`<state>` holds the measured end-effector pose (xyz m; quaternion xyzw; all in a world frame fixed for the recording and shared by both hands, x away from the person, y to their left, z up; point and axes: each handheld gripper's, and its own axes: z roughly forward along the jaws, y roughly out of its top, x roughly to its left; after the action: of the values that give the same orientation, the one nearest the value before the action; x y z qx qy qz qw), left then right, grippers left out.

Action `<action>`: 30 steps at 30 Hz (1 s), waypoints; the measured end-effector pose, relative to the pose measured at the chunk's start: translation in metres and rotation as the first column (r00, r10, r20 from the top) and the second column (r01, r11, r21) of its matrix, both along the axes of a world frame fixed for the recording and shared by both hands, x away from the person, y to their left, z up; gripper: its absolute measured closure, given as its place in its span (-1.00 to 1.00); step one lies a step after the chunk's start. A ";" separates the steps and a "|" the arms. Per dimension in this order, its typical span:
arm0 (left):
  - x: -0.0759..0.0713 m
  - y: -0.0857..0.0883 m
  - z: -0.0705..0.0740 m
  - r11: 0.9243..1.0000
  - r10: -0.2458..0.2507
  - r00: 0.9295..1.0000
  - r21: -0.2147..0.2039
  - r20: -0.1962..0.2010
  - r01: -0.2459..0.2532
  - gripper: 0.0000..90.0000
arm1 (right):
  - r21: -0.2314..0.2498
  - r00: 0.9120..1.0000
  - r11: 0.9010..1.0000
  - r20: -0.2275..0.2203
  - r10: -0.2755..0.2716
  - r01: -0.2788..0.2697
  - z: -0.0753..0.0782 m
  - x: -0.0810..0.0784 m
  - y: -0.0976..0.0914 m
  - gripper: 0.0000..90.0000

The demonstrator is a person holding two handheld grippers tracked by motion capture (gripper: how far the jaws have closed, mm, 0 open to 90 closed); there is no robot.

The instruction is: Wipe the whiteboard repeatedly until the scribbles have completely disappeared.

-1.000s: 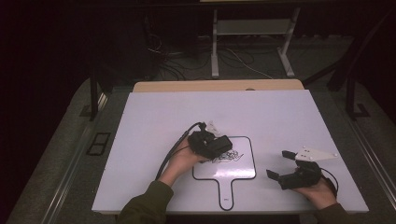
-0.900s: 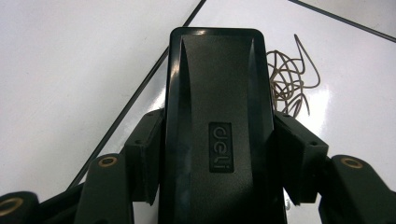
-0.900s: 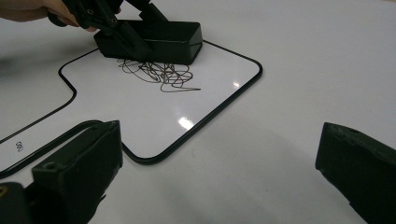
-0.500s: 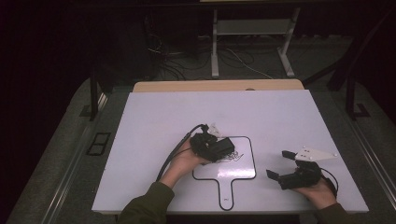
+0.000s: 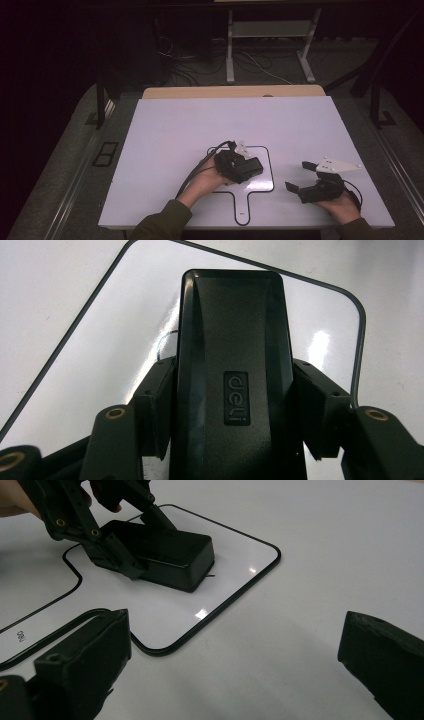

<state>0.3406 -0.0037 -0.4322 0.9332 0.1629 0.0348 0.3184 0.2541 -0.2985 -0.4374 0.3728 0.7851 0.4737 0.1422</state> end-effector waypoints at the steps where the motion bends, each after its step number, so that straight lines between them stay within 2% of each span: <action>1: 0.002 0.001 0.000 1.000 0.005 1.000 0.000 0.002 -0.005 -0.13 | 0.000 1.000 1.000 0.001 0.000 0.000 0.000 0.000 0.000 -1.00; 4: 0.008 0.008 0.000 1.000 0.031 0.999 0.004 0.007 -0.031 -0.13 | 0.000 1.000 1.000 0.000 -0.001 0.001 0.000 0.000 -0.001 -1.00; 7: 0.017 0.019 0.000 0.997 0.078 0.997 -0.001 0.006 -0.078 -0.13 | 0.000 1.000 1.000 0.001 0.000 0.000 0.000 0.000 -0.001 -1.00; 12: 0.033 0.043 -0.001 0.987 0.162 0.987 -0.006 0.006 -0.162 -0.13 | 0.001 1.000 1.000 0.000 -0.002 0.002 0.000 0.000 -0.001 -1.00; 15: 0.037 0.052 -0.001 0.982 0.190 0.982 -0.015 -0.001 -0.190 -0.13 | 0.001 1.000 1.000 0.000 -0.002 0.002 0.000 0.000 -0.001 -1.00; 18: 0.037 0.052 -0.001 0.982 0.191 0.982 -0.010 0.005 -0.191 -0.13 | -0.002 1.000 1.000 0.001 -0.001 0.001 0.000 0.000 -0.001 -1.00; 22: 0.033 0.048 -0.001 0.985 0.173 0.985 -0.005 0.006 -0.173 -0.13 | 0.000 1.000 1.000 0.001 -0.001 0.001 0.000 0.000 -0.001 -1.00; 25: 0.027 0.039 0.000 0.991 0.136 0.991 0.003 0.006 -0.136 -0.13 | -0.002 1.000 1.000 0.003 -0.001 0.001 0.000 0.000 -0.001 -1.00; 28: 0.017 0.026 -0.001 0.995 0.100 0.995 -0.009 -0.001 -0.100 -0.13 | -0.002 1.000 1.000 0.002 -0.001 0.001 0.000 0.000 -0.001 -1.00; 30: 0.009 0.017 0.000 0.998 0.060 0.998 -0.004 -0.006 -0.060 -0.13 | -0.003 1.000 1.000 0.003 0.000 0.000 0.000 0.000 -0.001 -1.00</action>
<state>0.3494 0.0135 -0.4324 0.9273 0.1918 0.0413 0.3189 0.2539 -0.2992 -0.4371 0.3719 0.7855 0.4732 0.1439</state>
